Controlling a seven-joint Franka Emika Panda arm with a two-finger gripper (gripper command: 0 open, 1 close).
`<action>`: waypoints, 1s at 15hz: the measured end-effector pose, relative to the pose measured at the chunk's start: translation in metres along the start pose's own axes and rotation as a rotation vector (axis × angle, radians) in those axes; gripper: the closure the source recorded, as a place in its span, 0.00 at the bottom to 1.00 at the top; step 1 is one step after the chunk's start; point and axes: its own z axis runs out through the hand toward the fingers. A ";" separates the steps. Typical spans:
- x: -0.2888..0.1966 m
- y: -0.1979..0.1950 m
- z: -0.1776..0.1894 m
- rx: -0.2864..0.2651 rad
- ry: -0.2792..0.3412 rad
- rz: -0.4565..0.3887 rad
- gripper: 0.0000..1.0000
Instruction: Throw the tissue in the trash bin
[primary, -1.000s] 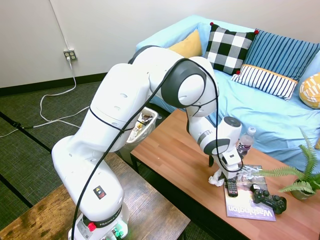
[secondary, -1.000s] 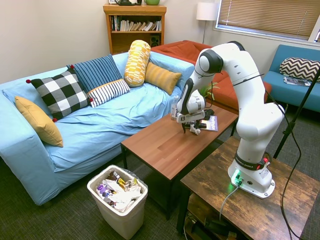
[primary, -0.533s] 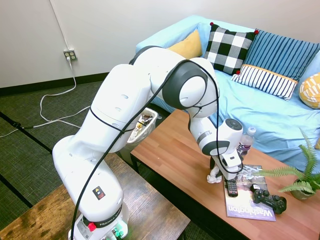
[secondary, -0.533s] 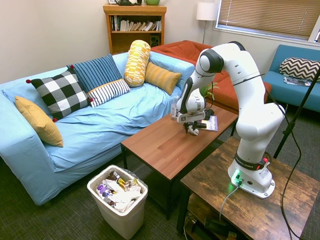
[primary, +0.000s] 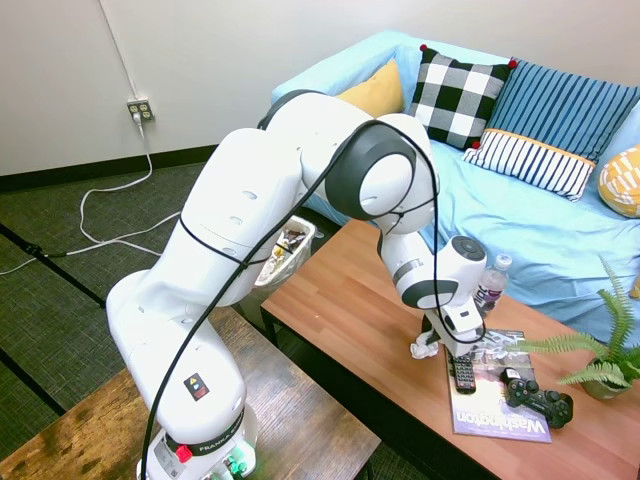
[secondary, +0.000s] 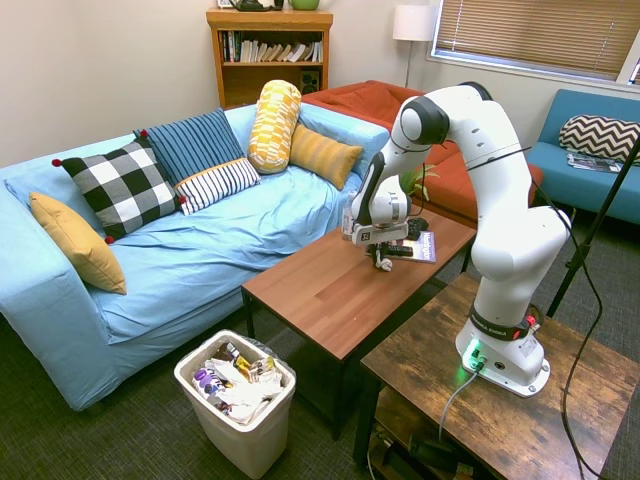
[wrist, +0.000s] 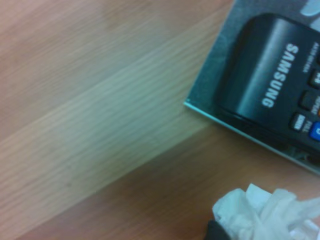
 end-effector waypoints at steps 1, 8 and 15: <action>-0.003 -0.003 -0.007 0.013 -0.002 -0.009 1.00; -0.101 -0.053 -0.113 0.126 -0.006 -0.171 1.00; -0.349 -0.132 -0.173 0.134 0.034 -0.376 1.00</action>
